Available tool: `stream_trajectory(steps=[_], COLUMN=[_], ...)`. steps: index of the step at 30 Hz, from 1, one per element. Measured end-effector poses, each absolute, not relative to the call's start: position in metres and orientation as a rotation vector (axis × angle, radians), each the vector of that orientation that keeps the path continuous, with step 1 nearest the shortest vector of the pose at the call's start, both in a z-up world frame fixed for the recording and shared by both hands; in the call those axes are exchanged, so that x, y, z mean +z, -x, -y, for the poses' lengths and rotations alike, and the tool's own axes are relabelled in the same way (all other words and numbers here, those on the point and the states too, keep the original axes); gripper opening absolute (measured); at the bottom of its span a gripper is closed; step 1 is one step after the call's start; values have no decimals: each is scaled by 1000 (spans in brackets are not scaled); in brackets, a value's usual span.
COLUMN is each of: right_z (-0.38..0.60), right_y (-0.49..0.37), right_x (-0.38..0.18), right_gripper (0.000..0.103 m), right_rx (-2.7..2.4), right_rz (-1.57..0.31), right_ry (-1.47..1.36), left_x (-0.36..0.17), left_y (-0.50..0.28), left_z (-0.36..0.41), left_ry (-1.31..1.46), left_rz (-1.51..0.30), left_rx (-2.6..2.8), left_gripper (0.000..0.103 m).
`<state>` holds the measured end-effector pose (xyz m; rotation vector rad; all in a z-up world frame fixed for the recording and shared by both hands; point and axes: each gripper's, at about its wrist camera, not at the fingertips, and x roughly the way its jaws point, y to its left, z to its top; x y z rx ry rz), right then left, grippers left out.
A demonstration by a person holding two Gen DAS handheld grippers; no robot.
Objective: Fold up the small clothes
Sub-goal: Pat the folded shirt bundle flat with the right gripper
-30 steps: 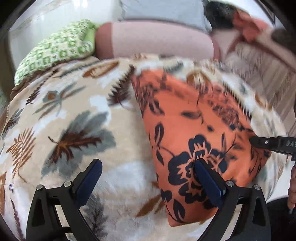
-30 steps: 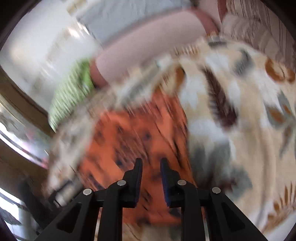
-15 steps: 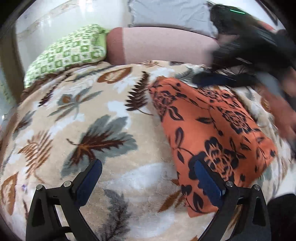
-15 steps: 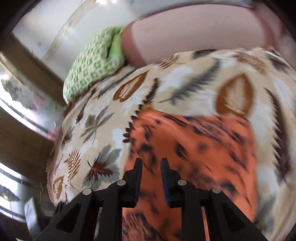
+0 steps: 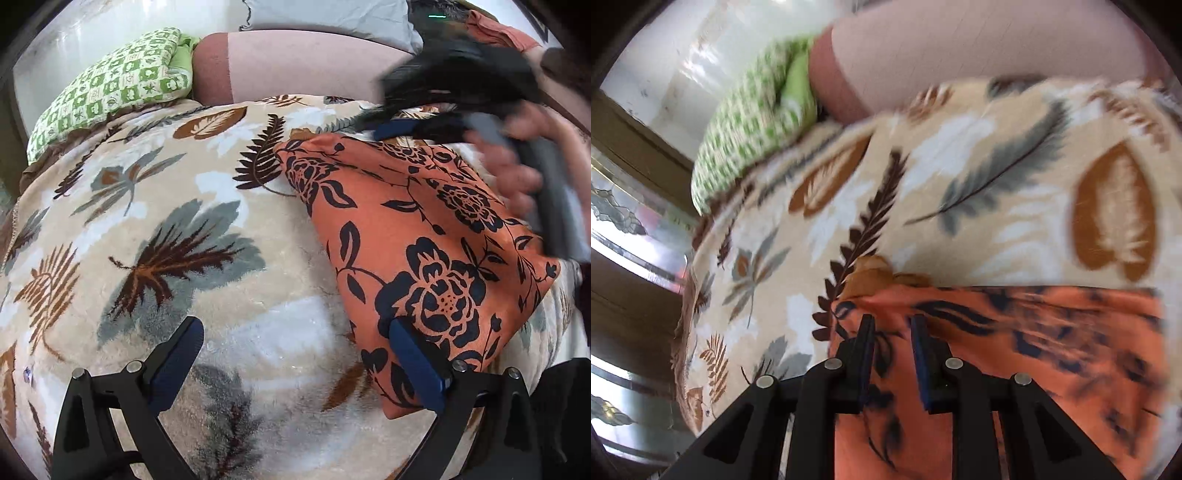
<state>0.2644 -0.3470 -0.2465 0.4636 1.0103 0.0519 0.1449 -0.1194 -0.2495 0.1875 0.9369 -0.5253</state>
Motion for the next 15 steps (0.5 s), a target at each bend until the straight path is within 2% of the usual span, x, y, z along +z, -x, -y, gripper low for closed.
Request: stream_trajectory(steps=[9,13,15], right_z=[377,379,381], right_y=[-140,-99,-92], right_x=[-213,-223,-245], right_gripper=[23,23,23], right_rx=[-40,-67,-90], right_rz=[-962,-960,-1018], right_ry=[-430,-445,-460], left_x=[-244,-245,-245], left_y=[-138,-135,-134], left_z=[126,128,128], left_ry=[-222,-241,-247], left_rz=[-892,-855,-841], left_rx=[-447,-430,-437], left_gripper=[100,101,101])
